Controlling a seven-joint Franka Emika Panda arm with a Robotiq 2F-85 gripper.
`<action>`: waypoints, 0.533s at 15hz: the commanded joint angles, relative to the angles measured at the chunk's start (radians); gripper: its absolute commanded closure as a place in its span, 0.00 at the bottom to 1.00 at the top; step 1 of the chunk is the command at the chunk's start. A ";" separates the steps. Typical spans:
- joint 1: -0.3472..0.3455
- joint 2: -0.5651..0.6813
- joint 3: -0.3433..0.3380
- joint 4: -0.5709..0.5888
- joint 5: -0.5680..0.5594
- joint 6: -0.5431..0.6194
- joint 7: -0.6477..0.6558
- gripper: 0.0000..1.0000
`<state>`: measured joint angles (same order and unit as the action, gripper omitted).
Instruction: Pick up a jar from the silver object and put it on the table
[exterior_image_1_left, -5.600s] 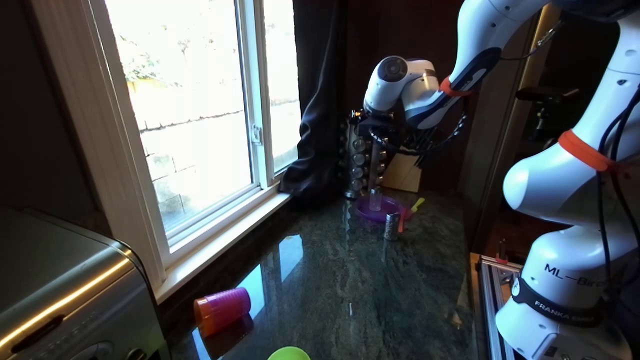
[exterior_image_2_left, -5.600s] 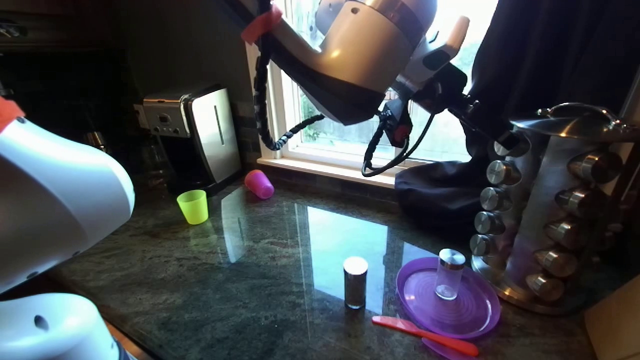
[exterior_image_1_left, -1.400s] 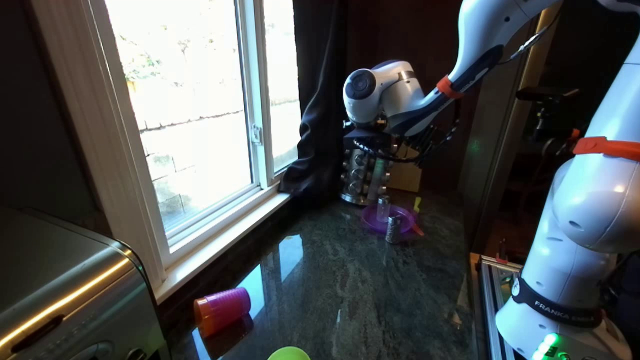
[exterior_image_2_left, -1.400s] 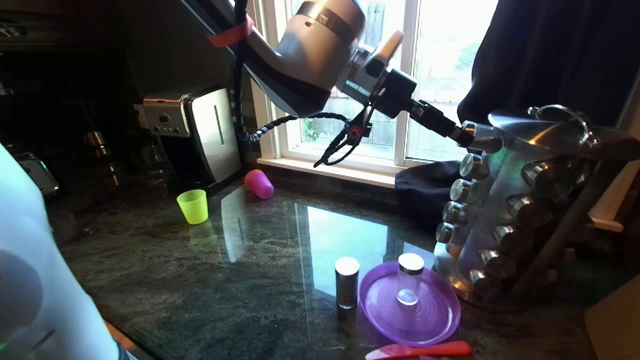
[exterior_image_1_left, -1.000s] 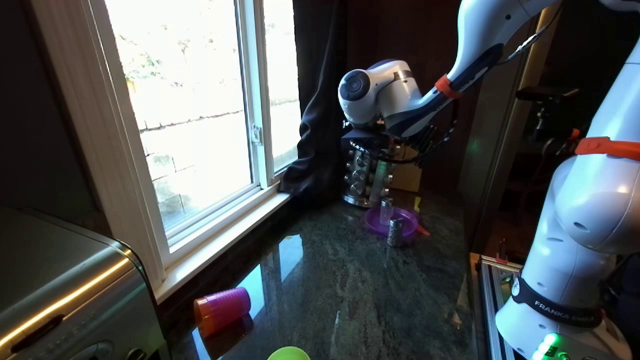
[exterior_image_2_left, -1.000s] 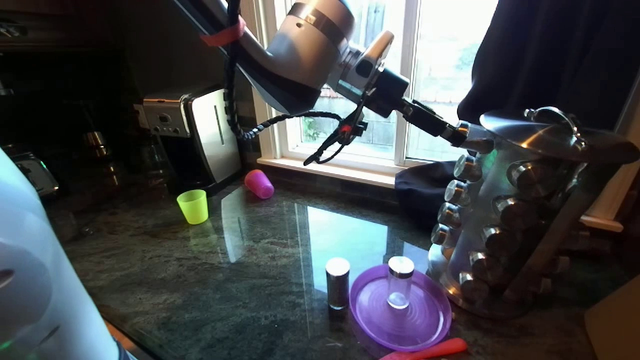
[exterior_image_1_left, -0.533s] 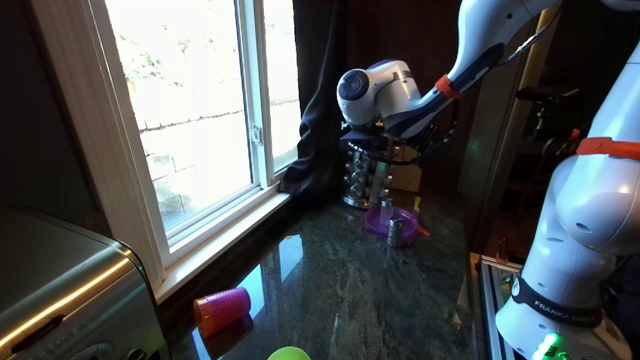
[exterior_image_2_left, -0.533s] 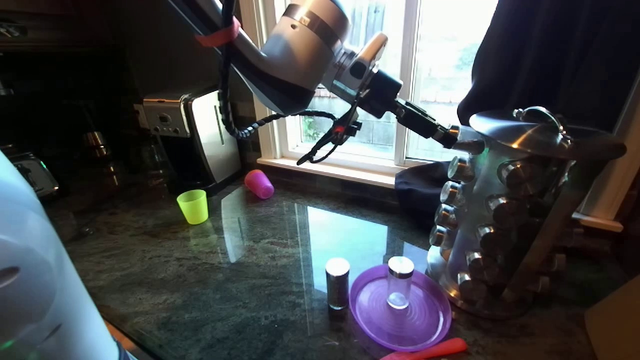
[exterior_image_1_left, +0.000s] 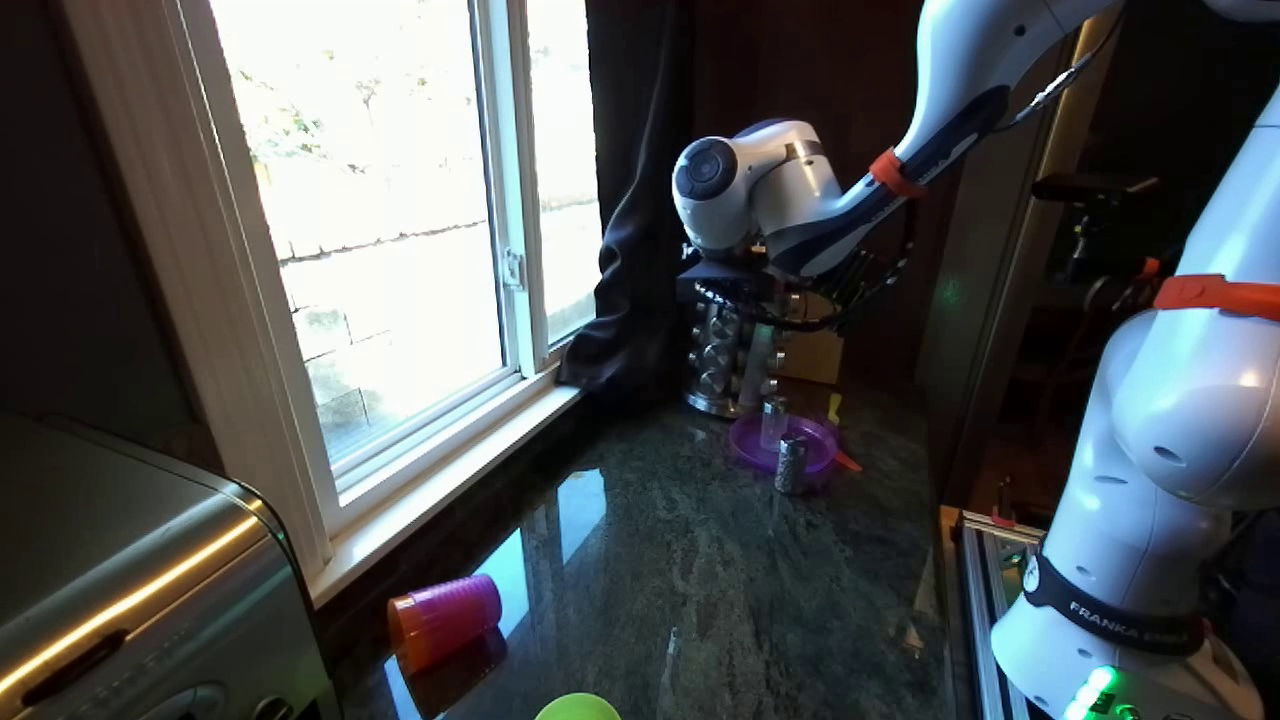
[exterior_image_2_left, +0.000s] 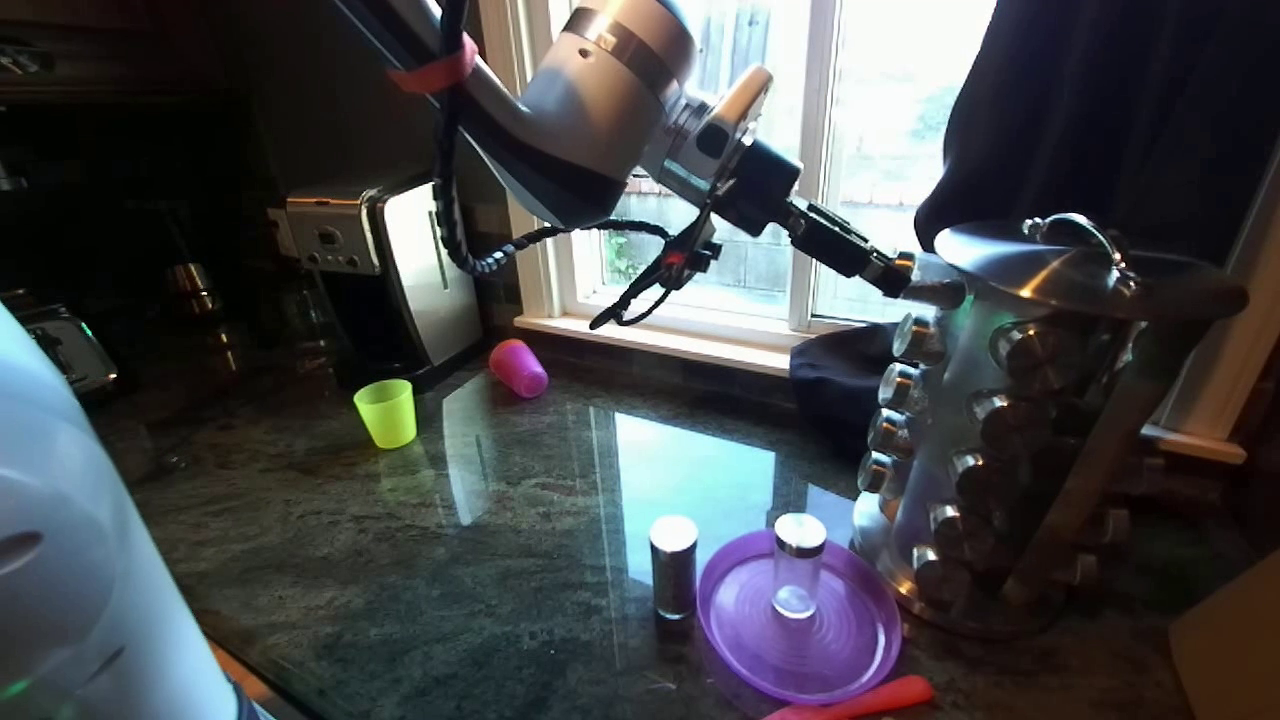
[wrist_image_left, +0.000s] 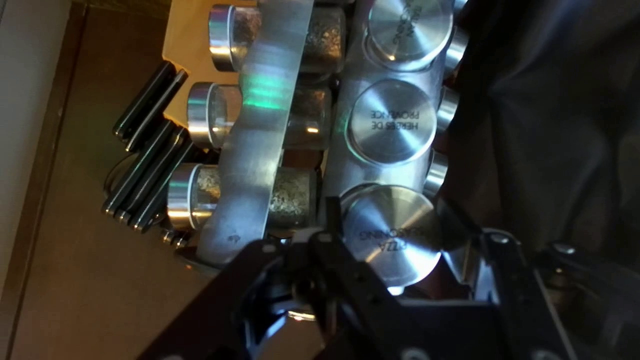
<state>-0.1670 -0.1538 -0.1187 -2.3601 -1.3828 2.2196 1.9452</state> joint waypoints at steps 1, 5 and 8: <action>0.016 -0.034 0.001 -0.016 0.006 -0.063 0.041 0.75; 0.030 -0.025 0.013 -0.024 -0.004 -0.069 0.093 0.75; 0.039 -0.020 0.021 -0.026 -0.019 -0.092 0.139 0.75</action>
<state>-0.1433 -0.1488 -0.1053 -2.3688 -1.3848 2.1896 2.0182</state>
